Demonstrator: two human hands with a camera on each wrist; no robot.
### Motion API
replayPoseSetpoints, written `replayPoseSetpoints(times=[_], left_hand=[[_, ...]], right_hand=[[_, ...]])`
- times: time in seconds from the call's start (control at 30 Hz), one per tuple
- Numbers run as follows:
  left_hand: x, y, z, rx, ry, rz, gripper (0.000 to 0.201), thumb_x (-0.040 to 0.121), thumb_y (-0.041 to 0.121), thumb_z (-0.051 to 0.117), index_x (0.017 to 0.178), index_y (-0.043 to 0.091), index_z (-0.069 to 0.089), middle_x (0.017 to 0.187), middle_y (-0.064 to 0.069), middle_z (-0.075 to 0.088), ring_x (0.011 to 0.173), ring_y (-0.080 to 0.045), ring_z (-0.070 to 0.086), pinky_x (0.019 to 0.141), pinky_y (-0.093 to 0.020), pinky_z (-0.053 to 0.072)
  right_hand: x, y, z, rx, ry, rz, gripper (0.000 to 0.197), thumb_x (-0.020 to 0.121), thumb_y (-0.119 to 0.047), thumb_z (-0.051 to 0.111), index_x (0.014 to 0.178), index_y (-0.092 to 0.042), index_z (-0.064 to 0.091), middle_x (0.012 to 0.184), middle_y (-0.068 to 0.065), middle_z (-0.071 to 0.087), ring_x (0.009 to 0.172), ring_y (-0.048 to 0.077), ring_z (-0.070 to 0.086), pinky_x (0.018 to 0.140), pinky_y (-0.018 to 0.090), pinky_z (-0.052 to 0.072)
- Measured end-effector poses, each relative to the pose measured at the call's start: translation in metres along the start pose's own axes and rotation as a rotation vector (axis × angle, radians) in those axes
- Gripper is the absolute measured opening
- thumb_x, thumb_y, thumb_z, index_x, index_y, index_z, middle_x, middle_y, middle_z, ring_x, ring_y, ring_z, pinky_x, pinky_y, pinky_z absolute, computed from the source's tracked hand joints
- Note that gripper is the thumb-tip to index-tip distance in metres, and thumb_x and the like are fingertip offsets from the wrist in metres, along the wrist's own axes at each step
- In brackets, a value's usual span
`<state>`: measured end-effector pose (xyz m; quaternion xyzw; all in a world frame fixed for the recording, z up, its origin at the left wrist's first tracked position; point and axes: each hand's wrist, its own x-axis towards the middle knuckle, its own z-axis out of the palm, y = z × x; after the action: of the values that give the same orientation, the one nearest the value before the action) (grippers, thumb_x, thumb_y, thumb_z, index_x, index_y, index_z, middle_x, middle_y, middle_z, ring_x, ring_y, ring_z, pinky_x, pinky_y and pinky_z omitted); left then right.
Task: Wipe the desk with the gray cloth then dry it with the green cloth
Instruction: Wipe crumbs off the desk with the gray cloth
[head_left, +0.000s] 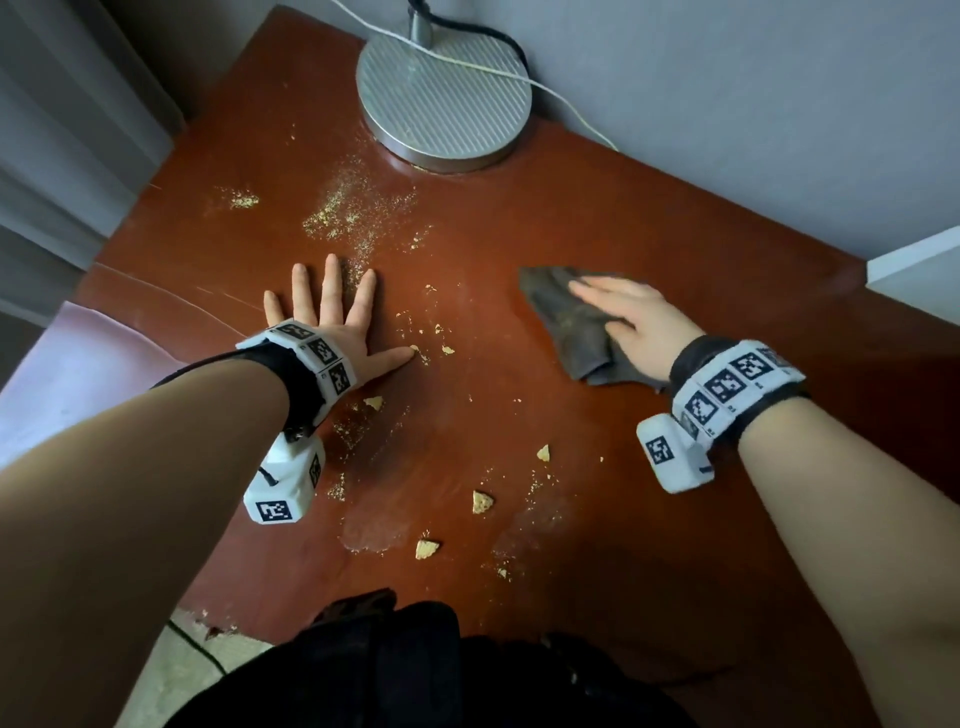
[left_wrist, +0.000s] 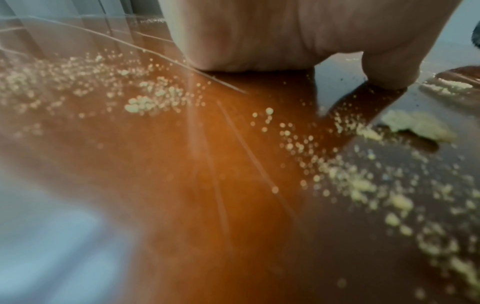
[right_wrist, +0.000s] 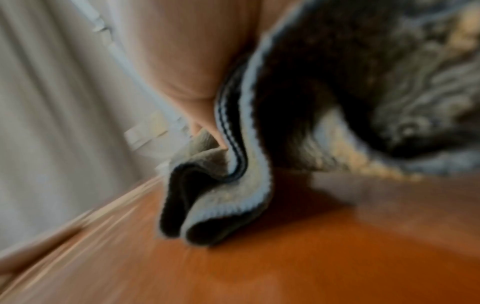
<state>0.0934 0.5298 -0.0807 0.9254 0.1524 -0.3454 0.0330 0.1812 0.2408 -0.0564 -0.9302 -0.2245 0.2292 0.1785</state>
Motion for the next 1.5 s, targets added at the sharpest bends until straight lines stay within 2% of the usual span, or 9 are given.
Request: replayPoseSetpoints(times=[0.2,0.43,0.6,0.73,0.93,1.13,1.23,1.37,1.5], left_hand=[[-0.001,0.001,-0.002,0.004,-0.010,-0.002,0.099,0.073,0.084,0.024,0.143,0.034,-0.025,0.151,-0.001,-0.034,0.141,-0.033,-0.023,0.112,-0.057,-0.005],[0.001,0.000,-0.005,0.011,-0.022,0.011,0.102,0.071,0.086,0.026,0.143,0.035,-0.024,0.151,-0.001,-0.034,0.141,-0.034,-0.022,0.113,-0.059,-0.002],[0.006,0.001,-0.007,0.034,-0.024,0.017,0.104,0.069,0.087,0.028,0.142,0.036,-0.026,0.151,-0.001,-0.034,0.141,-0.037,-0.021,0.111,-0.062,0.000],[0.010,0.001,-0.004,0.032,-0.013,0.025,0.105,0.069,0.086,0.030,0.142,0.036,-0.028,0.150,-0.002,-0.035,0.140,-0.038,-0.021,0.110,-0.063,0.000],[0.012,-0.001,-0.005,0.028,-0.042,0.029,0.106,0.070,0.085,0.033,0.141,0.036,-0.029,0.148,-0.002,-0.038,0.139,-0.038,-0.025,0.110,-0.063,-0.003],[0.010,-0.002,-0.008,0.024,-0.057,0.033,0.106,0.070,0.085,0.034,0.141,0.037,-0.029,0.148,-0.001,-0.038,0.139,-0.037,-0.025,0.110,-0.063,-0.002],[0.009,0.000,-0.009,0.031,-0.054,0.025,0.106,0.070,0.085,0.034,0.141,0.037,-0.028,0.149,-0.001,-0.038,0.139,-0.037,-0.024,0.111,-0.063,-0.001],[0.007,0.001,-0.010,0.038,-0.053,0.019,0.105,0.070,0.085,0.034,0.141,0.037,-0.027,0.149,-0.001,-0.037,0.140,-0.037,-0.023,0.111,-0.062,0.000],[0.007,0.000,-0.008,0.032,-0.046,0.023,0.105,0.070,0.085,0.033,0.141,0.037,-0.027,0.149,0.000,-0.036,0.140,-0.037,-0.022,0.110,-0.062,0.000]], right_hand=[[-0.005,0.034,-0.011,-0.001,0.192,0.760,0.067,0.090,0.002,0.037,0.147,-0.031,0.023,0.155,-0.003,0.017,0.135,0.034,0.024,0.114,0.037,0.023],[-0.018,-0.008,0.012,-0.042,-0.136,0.061,0.057,0.091,0.006,0.041,0.141,-0.021,0.039,0.148,-0.001,0.031,0.137,0.017,0.028,0.110,0.018,0.010],[0.016,0.032,-0.032,0.186,0.320,0.436,0.049,0.093,0.001,0.043,0.139,-0.013,0.042,0.145,0.009,0.039,0.128,0.015,0.043,0.107,0.018,0.029],[0.062,0.069,-0.048,0.003,0.176,0.739,0.056,0.095,-0.009,0.040,0.147,-0.021,0.025,0.154,0.007,0.025,0.139,0.030,0.029,0.114,0.041,0.026],[0.113,0.028,-0.054,-0.117,0.013,0.541,0.059,0.097,-0.010,0.035,0.150,-0.027,0.014,0.159,0.001,0.008,0.143,0.033,0.015,0.118,0.035,0.015],[0.038,-0.024,-0.015,-0.102,-0.226,-0.007,0.053,0.094,0.001,0.039,0.140,-0.026,0.039,0.148,-0.008,0.035,0.138,0.018,0.030,0.104,0.007,0.009],[0.004,-0.017,-0.036,0.079,-0.229,0.073,0.053,0.092,0.007,0.041,0.135,-0.023,0.042,0.121,-0.016,0.050,0.114,0.005,0.049,0.087,-0.010,0.018],[-0.012,0.047,-0.056,0.035,0.192,0.458,0.054,0.092,0.004,0.040,0.140,-0.020,0.041,0.147,0.006,0.039,0.136,0.024,0.037,0.107,0.014,0.021],[-0.025,0.062,-0.028,-0.037,0.128,0.665,0.054,0.093,0.001,0.036,0.144,-0.017,0.034,0.155,0.005,0.025,0.137,0.037,0.027,0.116,0.036,0.017]])
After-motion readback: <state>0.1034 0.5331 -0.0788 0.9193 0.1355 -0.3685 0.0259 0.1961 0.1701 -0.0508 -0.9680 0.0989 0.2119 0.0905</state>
